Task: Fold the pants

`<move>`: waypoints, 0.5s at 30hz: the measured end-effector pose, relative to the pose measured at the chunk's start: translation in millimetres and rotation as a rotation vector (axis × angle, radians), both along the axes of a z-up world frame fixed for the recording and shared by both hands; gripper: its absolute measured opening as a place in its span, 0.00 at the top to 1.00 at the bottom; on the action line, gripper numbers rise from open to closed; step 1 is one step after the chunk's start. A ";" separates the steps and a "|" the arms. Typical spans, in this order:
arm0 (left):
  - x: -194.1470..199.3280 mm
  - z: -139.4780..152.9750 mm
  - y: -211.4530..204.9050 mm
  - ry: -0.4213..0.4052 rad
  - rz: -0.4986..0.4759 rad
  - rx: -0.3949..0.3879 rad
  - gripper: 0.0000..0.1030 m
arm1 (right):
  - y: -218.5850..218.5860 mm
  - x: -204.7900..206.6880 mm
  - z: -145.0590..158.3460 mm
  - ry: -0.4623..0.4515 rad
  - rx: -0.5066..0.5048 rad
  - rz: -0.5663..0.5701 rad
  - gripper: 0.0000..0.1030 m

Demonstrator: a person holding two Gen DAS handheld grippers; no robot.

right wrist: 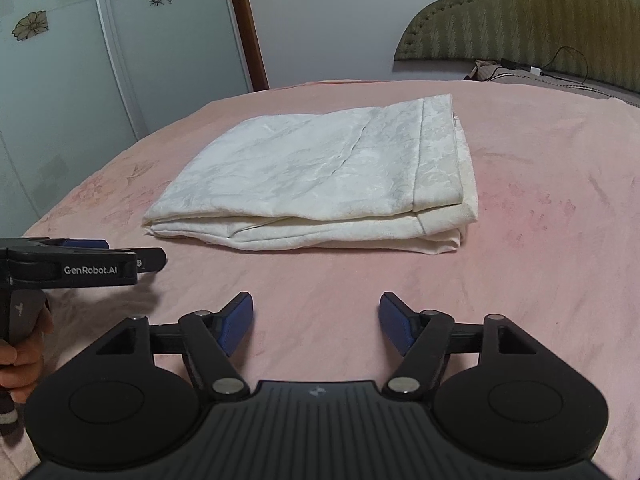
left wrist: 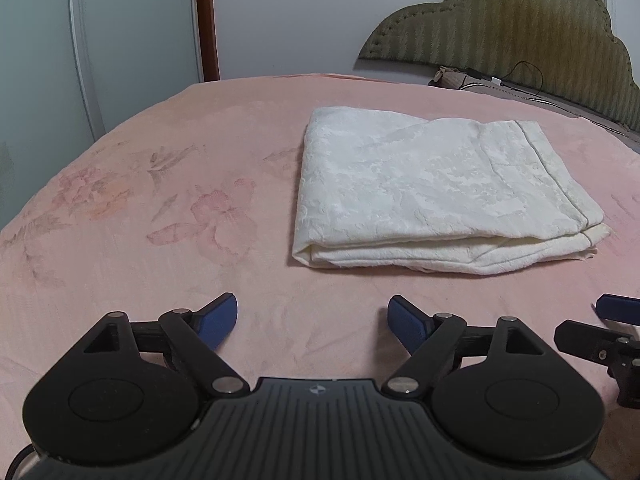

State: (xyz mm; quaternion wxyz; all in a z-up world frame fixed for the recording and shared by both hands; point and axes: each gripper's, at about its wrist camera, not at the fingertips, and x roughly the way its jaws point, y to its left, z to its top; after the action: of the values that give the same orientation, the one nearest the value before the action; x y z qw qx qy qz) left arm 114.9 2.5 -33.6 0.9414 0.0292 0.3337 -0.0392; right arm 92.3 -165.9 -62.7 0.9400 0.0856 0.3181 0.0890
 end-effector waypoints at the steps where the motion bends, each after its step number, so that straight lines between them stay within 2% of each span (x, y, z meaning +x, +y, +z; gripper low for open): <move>1: -1.0 -0.7 -0.6 0.002 0.002 -0.003 0.16 | 1.1 -0.8 -0.1 0.002 -0.003 -0.004 0.24; 5: -6.5 -2.6 -1.7 0.001 0.009 -0.010 0.14 | 6.1 -4.0 -0.4 0.014 -0.026 -0.031 0.18; 15: -16.1 -7.2 0.7 -0.006 0.058 -0.024 0.05 | 11.8 -11.0 -0.6 0.033 -0.045 -0.074 0.12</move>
State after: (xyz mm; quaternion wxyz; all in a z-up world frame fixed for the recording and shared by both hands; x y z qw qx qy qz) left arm 98.8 3.2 -40.9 0.9435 0.0083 0.3308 -0.0156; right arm 81.3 -154.0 -63.3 0.9389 0.0778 0.3320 0.0455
